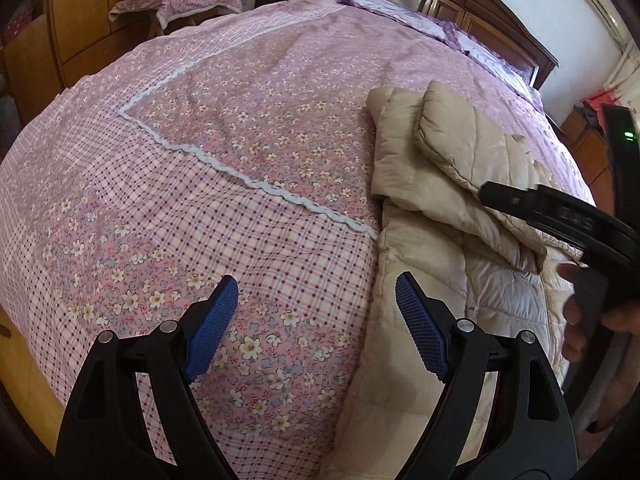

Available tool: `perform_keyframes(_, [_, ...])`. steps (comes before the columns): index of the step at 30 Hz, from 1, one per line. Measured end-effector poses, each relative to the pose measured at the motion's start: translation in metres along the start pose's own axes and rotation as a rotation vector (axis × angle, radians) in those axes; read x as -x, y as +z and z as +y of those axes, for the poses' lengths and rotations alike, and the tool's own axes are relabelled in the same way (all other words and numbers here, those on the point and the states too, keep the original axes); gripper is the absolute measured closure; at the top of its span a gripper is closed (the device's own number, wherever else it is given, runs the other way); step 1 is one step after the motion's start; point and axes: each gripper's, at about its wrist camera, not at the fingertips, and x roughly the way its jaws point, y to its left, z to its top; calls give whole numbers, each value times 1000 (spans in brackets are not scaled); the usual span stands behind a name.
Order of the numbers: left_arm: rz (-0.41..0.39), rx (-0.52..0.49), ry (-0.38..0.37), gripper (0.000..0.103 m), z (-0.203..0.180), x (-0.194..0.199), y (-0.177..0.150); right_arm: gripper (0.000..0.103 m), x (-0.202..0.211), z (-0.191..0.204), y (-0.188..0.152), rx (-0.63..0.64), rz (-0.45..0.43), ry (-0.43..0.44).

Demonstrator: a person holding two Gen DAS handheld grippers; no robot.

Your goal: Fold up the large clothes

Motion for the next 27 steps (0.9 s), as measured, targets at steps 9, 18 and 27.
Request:
perform_keyframes(9, [-7,-11,-18,22,-7,1,-1,67,-11,-13,2,-9,37,-22])
perform_keyframes(18, [-26,-69,-51,22,-35,5,9,93,57,-41,8,-26,-100,57])
perform_keyframes(27, [-77,-175,-91,22,-82,4,34,94,105,-86,8,-63,-212,23])
